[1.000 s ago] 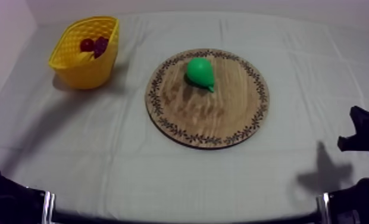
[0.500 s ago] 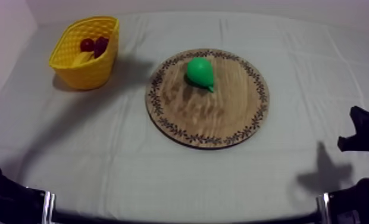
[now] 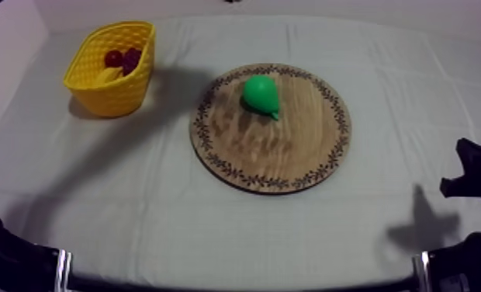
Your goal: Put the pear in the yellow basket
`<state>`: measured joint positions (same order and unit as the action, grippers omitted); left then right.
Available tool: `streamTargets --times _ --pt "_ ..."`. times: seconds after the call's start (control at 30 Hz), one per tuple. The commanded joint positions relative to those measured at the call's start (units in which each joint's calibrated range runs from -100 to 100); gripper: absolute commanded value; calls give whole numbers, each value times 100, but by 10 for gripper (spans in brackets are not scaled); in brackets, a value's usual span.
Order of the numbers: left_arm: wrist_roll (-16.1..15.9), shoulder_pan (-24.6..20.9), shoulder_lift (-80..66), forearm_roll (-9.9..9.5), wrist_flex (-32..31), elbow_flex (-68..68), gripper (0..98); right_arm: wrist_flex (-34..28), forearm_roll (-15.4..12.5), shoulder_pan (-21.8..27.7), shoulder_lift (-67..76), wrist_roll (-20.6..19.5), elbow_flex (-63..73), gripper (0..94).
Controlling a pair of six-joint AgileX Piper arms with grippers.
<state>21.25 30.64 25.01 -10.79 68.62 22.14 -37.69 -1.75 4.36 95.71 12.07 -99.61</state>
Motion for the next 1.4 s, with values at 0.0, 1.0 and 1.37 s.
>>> streamTargets --times 0.0,1.0,1.37 --pt "-10 6 31 -1 70 44 145 3 2 1 5 1 -5 3" --pt "118 47 317 558 1238 27 917 3 2 1 5 6 -5 3" --pt "349 121 984 776 1144 -50 933 3 2 1 5 5 -5 3"
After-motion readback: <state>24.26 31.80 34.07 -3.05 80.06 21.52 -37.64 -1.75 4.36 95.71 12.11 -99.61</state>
